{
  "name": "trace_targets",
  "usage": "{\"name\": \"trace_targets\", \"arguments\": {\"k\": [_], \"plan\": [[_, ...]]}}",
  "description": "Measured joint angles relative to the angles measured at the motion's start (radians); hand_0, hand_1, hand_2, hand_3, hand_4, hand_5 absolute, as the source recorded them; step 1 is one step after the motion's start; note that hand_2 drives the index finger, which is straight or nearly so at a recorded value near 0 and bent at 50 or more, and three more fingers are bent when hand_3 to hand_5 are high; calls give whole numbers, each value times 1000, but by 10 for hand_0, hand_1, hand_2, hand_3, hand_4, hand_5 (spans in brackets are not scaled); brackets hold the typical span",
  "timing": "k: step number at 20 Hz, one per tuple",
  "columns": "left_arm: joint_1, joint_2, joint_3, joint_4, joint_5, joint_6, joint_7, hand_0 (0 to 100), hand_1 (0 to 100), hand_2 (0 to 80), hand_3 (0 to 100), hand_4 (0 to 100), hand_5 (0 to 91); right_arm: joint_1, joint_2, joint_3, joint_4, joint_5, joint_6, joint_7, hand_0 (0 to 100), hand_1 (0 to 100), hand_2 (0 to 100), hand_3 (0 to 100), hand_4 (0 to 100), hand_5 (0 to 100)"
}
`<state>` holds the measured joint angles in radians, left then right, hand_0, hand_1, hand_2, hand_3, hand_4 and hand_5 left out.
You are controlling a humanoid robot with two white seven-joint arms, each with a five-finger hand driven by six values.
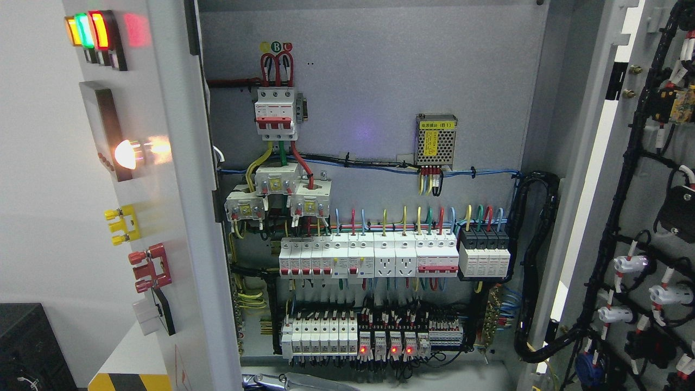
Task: Open door with both hands
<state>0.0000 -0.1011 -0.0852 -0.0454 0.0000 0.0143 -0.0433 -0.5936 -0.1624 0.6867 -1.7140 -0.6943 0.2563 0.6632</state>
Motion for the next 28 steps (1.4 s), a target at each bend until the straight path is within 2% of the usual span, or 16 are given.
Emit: {"name": "trace_targets", "arguments": {"k": [6, 13, 25, 28], "plan": [[0, 0, -1, 0, 0, 0, -3, 120, 556, 0, 0, 0, 0, -4, 6, 40, -4, 23, -3, -27, 73, 136, 0, 0, 0, 0], [0, 1, -3, 0, 0, -1, -4, 120, 556, 0, 0, 0, 0, -5, 20, 80, -13, 36, -5, -38, 73, 136, 0, 0, 0, 0], [0, 1, -6, -1, 0, -5, -14, 120, 556, 0, 0, 0, 0, -6, 69, 125, -21, 66, 21, -40, 73, 135, 0, 0, 0, 0], [0, 1, -6, -4, 0, -5, -14, 120, 556, 0, 0, 0, 0, -7, 90, 131, -21, 78, 31, -40, 73, 135, 0, 0, 0, 0]]}}
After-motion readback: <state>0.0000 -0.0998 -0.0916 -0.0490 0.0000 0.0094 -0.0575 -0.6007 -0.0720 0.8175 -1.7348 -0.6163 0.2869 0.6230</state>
